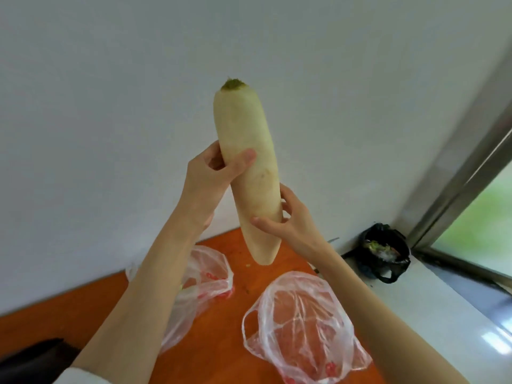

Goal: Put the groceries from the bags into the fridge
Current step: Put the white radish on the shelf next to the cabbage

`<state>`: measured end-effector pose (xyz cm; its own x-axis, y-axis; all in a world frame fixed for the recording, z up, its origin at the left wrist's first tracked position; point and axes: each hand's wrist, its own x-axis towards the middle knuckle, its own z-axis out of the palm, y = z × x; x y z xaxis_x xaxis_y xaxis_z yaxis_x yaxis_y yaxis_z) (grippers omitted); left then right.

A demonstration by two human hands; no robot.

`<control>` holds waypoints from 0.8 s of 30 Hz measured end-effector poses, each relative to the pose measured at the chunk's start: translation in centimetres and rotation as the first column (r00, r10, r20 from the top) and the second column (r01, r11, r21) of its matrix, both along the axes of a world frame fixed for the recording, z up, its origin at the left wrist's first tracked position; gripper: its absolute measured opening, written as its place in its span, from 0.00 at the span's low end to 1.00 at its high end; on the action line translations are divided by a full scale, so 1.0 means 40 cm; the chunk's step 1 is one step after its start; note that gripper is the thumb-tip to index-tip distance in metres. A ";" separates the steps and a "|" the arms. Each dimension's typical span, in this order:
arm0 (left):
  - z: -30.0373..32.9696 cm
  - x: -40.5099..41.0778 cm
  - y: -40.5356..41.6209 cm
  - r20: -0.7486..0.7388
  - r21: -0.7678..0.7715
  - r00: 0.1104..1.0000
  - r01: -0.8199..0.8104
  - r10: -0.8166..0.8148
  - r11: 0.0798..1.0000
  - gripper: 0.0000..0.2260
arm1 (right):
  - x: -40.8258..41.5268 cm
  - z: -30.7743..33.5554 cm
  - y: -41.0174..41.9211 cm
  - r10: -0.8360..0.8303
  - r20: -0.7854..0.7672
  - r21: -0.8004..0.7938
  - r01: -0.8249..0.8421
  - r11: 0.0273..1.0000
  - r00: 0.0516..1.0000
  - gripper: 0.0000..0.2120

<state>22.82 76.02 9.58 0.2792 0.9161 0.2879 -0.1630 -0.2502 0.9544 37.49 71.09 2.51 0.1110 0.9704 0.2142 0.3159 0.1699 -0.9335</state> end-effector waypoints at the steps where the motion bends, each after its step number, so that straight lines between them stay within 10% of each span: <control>1: 0.000 0.036 -0.028 0.005 -0.014 0.999 0.033 -0.033 0.999 0.22 | 0.037 0.005 -0.045 -0.037 0.003 -0.008 0.037 0.999 0.999 0.30; 11: 0.026 0.467 -0.510 -0.049 0.001 0.888 0.458 -0.457 0.889 0.25 | 0.367 0.029 -0.668 -0.455 -0.072 -0.043 0.453 0.891 0.888 0.27; 24: -0.061 0.878 -1.315 -0.078 -0.183 0.313 0.929 -0.947 0.322 0.34 | 0.544 -0.001 -1.619 -0.902 -0.038 -0.131 0.893 0.431 0.430 0.37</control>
<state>57.93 23.43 7.13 0.9953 0.0263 0.0931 -0.0945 0.0590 0.9938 59.26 6.33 2.46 0.9429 0.3230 0.0807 0.1618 -0.2326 -0.9590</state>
